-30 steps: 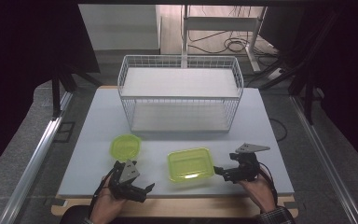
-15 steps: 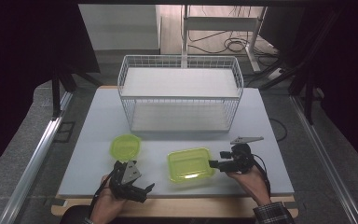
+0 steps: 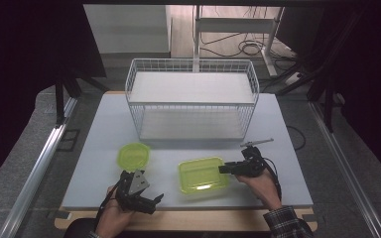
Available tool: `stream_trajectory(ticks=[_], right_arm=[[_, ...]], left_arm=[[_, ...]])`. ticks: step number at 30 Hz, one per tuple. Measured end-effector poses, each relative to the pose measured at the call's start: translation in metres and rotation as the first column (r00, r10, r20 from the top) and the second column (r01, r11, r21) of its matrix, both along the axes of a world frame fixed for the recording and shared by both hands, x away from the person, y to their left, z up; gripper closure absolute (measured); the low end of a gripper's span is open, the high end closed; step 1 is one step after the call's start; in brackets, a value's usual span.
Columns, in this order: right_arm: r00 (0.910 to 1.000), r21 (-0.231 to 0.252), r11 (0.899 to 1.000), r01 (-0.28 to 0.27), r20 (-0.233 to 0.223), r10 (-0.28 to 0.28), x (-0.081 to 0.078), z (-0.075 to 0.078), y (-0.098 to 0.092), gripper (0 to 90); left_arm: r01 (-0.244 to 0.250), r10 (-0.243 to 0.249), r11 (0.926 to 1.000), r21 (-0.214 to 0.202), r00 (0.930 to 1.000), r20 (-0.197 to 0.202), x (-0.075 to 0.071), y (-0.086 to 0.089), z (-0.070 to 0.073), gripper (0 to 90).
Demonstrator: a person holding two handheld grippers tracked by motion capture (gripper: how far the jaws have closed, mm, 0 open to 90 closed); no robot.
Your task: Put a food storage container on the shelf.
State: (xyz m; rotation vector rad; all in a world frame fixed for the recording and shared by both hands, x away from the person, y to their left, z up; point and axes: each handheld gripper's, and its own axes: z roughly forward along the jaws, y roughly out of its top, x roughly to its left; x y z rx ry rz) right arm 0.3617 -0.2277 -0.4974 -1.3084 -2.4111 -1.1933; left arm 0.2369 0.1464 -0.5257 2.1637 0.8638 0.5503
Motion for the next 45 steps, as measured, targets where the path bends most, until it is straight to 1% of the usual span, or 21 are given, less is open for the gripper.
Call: stream_trajectory(ticks=[2, 3, 5, 6, 7, 8, 10, 11, 12, 15, 18, 21, 26, 27, 28, 33, 38, 39, 40, 43, 45], right_arm=[[0.9990, 0.015, 1.000, -0.001, -0.044, 0.002, 0.003, -0.004, 0.000, 60.3], [0.9971, 0.036, 0.999, 0.003, -0.076, 0.000, 0.005, -0.005, -0.001, 61.9], [0.9933, 0.058, 0.998, 0.007, -0.115, 0.000, 0.007, -0.006, -0.002, 67.0], [0.9933, 0.058, 0.998, 0.007, -0.115, 0.000, 0.007, -0.006, -0.002, 67.0], [0.9881, 0.074, 0.997, 0.016, -0.154, -0.004, 0.009, -0.007, -0.003, 70.0], [0.9858, 0.079, 0.997, 0.022, -0.168, -0.009, 0.009, -0.007, -0.003, 72.4], [0.9784, 0.113, 0.993, 0.028, -0.207, -0.004, 0.011, -0.008, -0.004, 76.7], [0.9753, 0.133, 0.991, 0.028, -0.221, 0.002, 0.011, -0.008, -0.004, 78.1], [0.9740, 0.137, 0.990, 0.027, -0.226, 0.005, 0.011, -0.008, -0.003, 78.9], [0.9762, 0.131, 0.991, 0.017, -0.216, 0.011, 0.009, -0.005, 0.001, 79.7], [0.9784, 0.132, 0.991, 0.028, -0.207, 0.000, 0.009, -0.003, 0.001, 79.9], [0.9809, 0.139, 0.989, 0.052, -0.193, -0.025, 0.009, -0.001, -0.003, 80.0], [0.9806, 0.190, 0.978, 0.089, -0.189, -0.052, 0.010, 0.005, -0.012, 80.0], [0.9806, 0.190, 0.978, 0.089, -0.189, -0.052, 0.010, 0.005, -0.012, 80.0], [0.9803, 0.205, 0.973, 0.102, -0.187, -0.063, 0.010, 0.008, -0.015, 80.0], [0.9822, 0.231, 0.966, 0.119, -0.170, -0.081, 0.013, 0.015, -0.018, 80.0], [0.9838, 0.252, 0.959, 0.128, -0.155, -0.090, 0.015, 0.027, -0.021, 80.0], [0.9838, 0.252, 0.959, 0.128, -0.155, -0.090, 0.015, 0.027, -0.021, 80.0], [0.9848, 0.259, 0.957, 0.133, -0.143, -0.098, 0.016, 0.032, -0.023, 80.0], [0.9858, 0.266, 0.955, 0.135, -0.133, -0.102, 0.017, 0.038, -0.024, 80.0], [0.9862, 0.268, 0.954, 0.133, -0.132, -0.100, 0.018, 0.040, -0.024, 80.0]], left_arm=[[0.000, 0.000, 1.0000, 0.000, 1.0000, 0.000, 0.000, 0.000, 0.000, 0.9], [0.000, 0.000, 1.0000, 0.000, 1.0000, 0.000, 0.000, 0.000, 0.000, 0.9], [0.000, 0.000, 1.0000, 0.000, 1.0000, 0.000, 0.000, -0.001, 0.000, 0.9], [0.000, 0.000, 1.0000, 0.000, 1.0000, 0.000, 0.000, -0.001, 0.000, 0.9], [0.002, -0.002, 1.0000, 0.006, 1.0000, 0.001, 0.000, 0.000, 0.000, 0.9], [0.002, -0.002, 1.0000, 0.006, 1.0000, 0.001, 0.000, -0.001, 0.000, 0.9], [0.002, -0.002, 1.0000, 0.007, 1.0000, 0.002, 0.000, 0.000, 0.000, 0.9], [0.002, -0.002, 1.0000, 0.007, 1.0000, 0.002, 0.000, 0.000, 0.000, 0.9], [0.002, -0.002, 1.0000, 0.006, 1.0000, 0.002, 0.000, 0.000, 0.000, 0.9], [0.002, -0.002, 1.0000, 0.006, 1.0000, 0.003, 0.000, 0.000, 0.000, 0.9], [0.000, 0.000, 0.9999, 0.011, 1.0000, 0.005, 0.000, 0.001, 0.001, 0.9], [-0.008, 0.007, 1.0000, 0.003, 1.0000, 0.005, 0.000, 0.002, 0.001, 0.9], [-0.018, 0.018, 0.9998, 0.000, 0.9998, 0.004, 0.001, 0.003, 0.001, 0.9], [-0.018, 0.018, 0.9998, 0.000, 0.9998, 0.004, 0.001, 0.003, 0.001, 0.9], [-0.019, 0.019, 0.9998, -0.001, 0.9998, 0.004, 0.001, 0.003, 0.001, 0.9], [-0.023, 0.023, 0.9997, -0.003, 0.9997, 0.005, 0.001, 0.004, 0.001, 0.9], [-0.025, 0.025, 0.9997, -0.002, 0.9997, 0.003, 0.001, 0.005, 0.001, 0.9], [-0.025, 0.025, 0.9997, -0.002, 0.9997, 0.003, 0.001, 0.005, 0.001, 0.9], [-0.024, 0.024, 0.9997, -0.001, 0.9997, 0.003, 0.001, 0.005, 0.001, 0.9], [-0.021, 0.021, 0.9998, 0.006, 0.9998, 0.001, 0.001, 0.004, 0.000, 0.8], [-0.020, 0.020, 0.9998, 0.001, 0.9998, 0.004, 0.001, 0.004, 0.000, 0.9]])
